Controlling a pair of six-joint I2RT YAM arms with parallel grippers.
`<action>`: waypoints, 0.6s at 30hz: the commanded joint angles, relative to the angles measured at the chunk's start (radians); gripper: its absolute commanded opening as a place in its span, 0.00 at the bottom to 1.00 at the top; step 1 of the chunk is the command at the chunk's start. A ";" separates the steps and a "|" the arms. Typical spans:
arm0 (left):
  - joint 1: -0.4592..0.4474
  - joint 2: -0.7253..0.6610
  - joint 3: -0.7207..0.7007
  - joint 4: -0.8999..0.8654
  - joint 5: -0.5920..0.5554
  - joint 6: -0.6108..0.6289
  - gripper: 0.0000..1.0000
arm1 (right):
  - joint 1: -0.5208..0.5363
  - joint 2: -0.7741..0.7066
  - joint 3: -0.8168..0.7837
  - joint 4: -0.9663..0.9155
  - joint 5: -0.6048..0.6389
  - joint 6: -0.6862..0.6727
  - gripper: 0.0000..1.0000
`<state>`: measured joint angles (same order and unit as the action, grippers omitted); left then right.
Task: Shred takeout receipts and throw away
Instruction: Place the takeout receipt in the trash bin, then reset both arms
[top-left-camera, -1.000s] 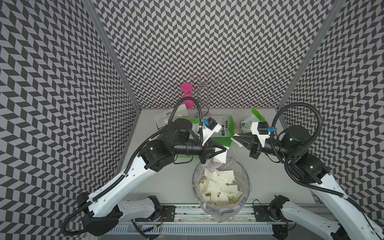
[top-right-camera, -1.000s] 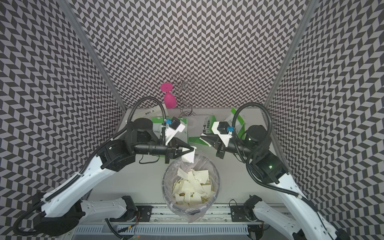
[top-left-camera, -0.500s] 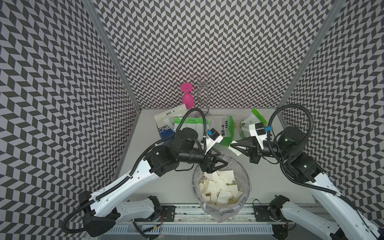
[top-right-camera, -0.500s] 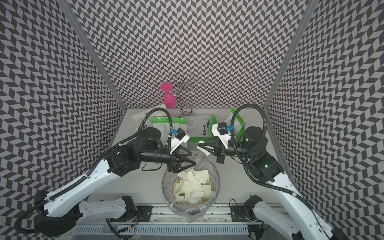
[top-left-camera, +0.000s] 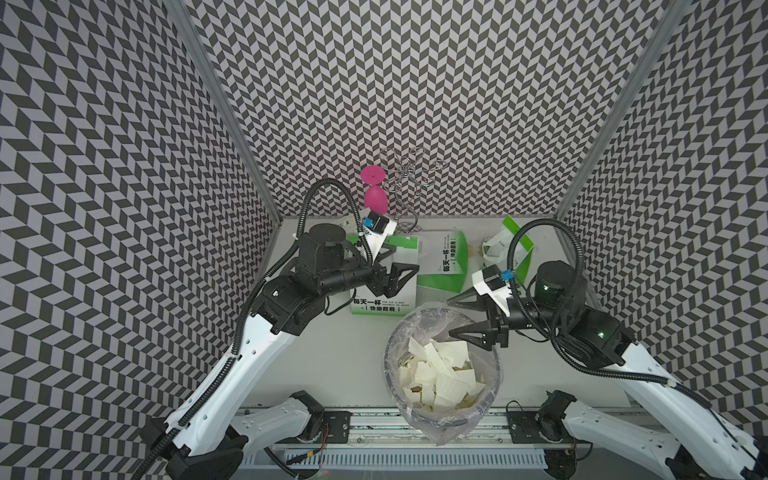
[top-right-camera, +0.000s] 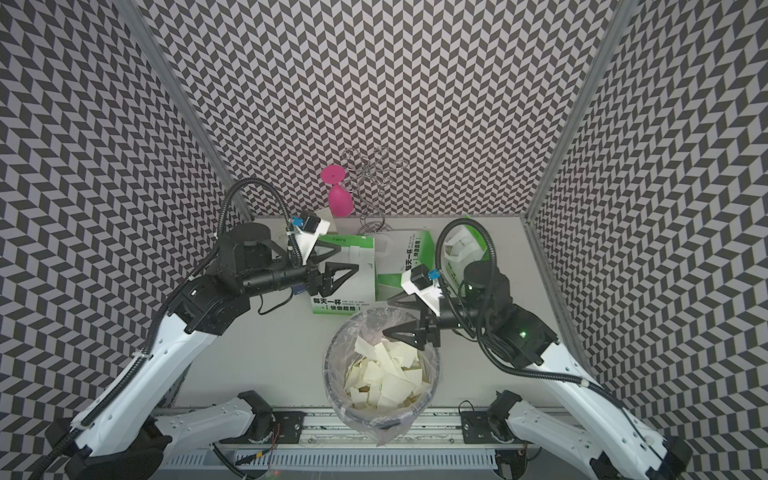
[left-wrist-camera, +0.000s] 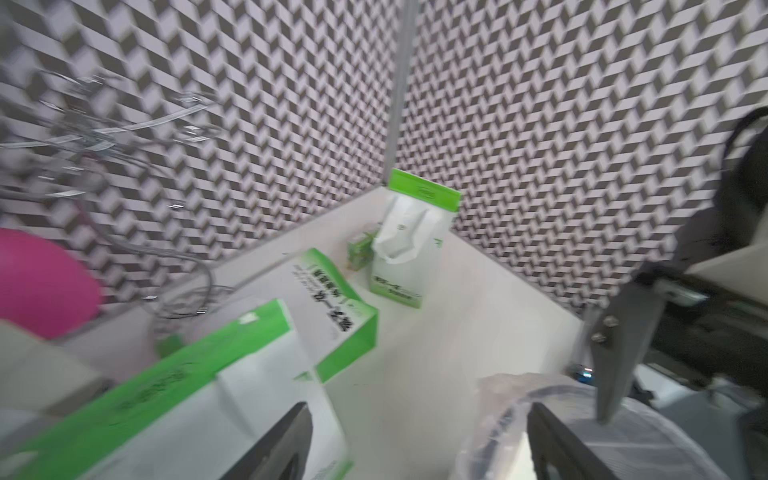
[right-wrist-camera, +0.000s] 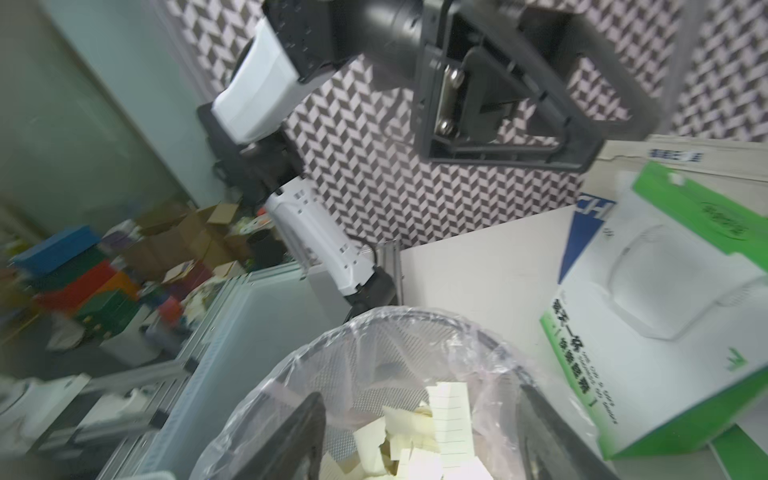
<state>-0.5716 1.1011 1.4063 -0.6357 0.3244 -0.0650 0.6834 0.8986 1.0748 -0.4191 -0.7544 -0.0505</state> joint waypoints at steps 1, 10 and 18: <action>0.097 -0.012 -0.018 0.004 -0.255 0.039 0.89 | -0.065 0.026 0.044 0.044 0.257 0.005 0.77; 0.522 -0.121 -0.345 0.414 -0.501 -0.064 0.92 | -0.404 0.021 -0.082 0.276 0.525 0.146 1.00; 0.590 -0.156 -0.709 0.695 -0.649 -0.150 1.00 | -0.540 -0.038 -0.442 0.545 0.869 0.184 1.00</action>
<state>0.0120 0.9501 0.7513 -0.0956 -0.2413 -0.1719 0.1574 0.8879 0.7223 -0.0650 -0.0715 0.1028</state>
